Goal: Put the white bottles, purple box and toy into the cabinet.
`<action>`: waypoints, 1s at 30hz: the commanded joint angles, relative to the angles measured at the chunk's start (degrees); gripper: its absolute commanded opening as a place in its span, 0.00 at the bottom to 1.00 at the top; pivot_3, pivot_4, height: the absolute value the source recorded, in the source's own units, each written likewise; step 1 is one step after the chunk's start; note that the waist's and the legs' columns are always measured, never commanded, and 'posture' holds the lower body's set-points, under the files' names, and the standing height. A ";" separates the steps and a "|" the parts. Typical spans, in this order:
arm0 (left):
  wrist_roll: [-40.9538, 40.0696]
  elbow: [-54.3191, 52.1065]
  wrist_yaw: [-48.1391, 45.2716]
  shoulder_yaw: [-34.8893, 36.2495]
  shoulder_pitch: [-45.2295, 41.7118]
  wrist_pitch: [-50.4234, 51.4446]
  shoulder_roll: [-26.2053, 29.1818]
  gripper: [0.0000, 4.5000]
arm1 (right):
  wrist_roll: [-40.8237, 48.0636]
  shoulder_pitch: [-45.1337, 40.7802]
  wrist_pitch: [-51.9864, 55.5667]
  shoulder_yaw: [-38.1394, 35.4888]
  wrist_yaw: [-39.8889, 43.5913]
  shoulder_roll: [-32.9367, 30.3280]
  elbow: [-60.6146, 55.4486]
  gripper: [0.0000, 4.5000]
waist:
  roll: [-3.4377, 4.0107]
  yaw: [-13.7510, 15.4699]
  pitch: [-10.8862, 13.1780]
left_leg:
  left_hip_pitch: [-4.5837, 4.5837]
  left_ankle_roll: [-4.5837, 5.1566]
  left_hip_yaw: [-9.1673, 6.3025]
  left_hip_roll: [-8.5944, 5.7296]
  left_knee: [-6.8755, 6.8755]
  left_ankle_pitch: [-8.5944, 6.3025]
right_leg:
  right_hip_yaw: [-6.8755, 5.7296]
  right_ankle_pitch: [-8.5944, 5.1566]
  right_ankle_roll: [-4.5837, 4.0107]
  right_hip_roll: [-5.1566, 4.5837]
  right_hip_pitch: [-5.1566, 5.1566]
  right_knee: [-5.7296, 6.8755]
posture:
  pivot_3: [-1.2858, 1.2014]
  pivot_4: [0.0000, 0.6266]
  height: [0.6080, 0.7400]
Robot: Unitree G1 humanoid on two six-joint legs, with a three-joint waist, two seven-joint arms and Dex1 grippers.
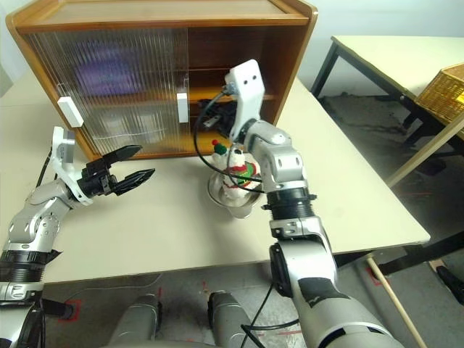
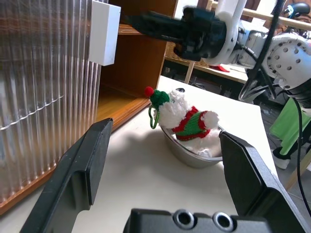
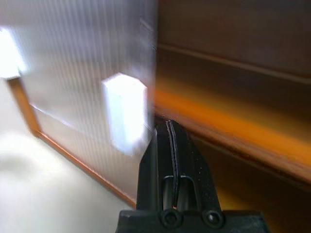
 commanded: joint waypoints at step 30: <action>1.17 2.74 -1.29 -1.35 -2.50 -1.17 -0.56 1.00 | 5.00 6.83 10.53 -1.95 3.13 -8.54 -12.96 0.99 | 0.00 -0.66 -0.01 | 0.20 0.32 -0.01 -0.02 0.07 0.32 | -0.03 -0.02 0.74 0.35 0.27 -0.02 | 0.52 0.11 1.00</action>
